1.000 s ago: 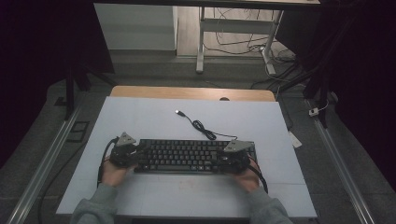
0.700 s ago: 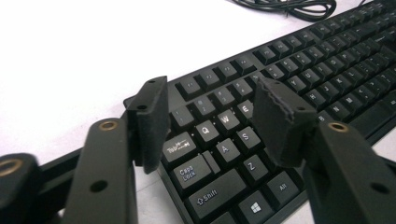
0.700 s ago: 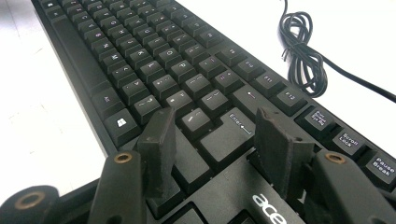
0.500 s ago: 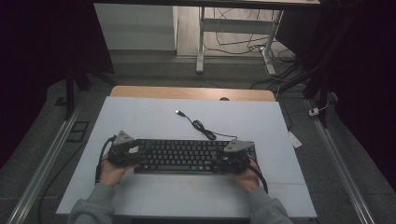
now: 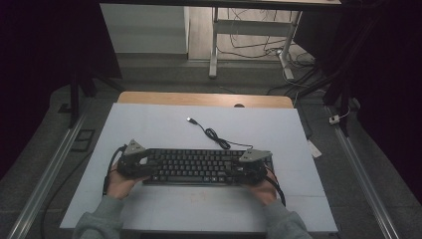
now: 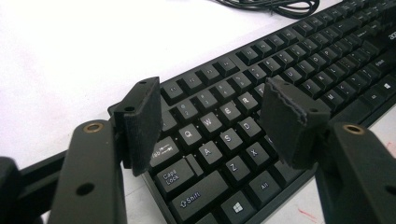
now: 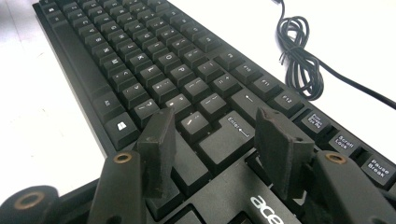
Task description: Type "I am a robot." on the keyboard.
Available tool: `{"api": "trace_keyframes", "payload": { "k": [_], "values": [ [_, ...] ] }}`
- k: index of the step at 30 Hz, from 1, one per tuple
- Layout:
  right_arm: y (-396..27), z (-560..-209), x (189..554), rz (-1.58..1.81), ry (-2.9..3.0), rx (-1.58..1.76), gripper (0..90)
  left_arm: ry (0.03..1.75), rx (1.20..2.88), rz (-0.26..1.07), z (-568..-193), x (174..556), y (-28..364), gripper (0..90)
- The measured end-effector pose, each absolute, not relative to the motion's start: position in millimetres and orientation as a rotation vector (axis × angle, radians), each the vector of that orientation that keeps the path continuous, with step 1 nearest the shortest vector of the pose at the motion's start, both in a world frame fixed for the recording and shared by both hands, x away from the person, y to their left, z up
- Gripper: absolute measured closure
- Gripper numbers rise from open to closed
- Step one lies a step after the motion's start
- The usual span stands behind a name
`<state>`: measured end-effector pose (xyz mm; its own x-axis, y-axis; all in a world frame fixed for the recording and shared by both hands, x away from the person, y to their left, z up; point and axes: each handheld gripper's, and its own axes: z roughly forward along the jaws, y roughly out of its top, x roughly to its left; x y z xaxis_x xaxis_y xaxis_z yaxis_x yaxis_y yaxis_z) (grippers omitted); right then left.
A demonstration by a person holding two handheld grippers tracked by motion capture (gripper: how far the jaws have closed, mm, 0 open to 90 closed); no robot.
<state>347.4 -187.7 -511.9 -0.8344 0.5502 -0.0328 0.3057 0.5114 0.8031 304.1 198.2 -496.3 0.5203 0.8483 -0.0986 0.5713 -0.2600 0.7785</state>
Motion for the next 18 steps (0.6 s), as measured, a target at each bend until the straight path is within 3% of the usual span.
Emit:
{"api": "trace_keyframes", "payload": {
  "k": [18],
  "values": [
    [-162.7, -502.8, 350.7, 1.345, 2.466, 0.761, 49.6, 1.154, 2.000, 0.431, -500.1, 306.1, 192.0, 37.0]
  ]
}}
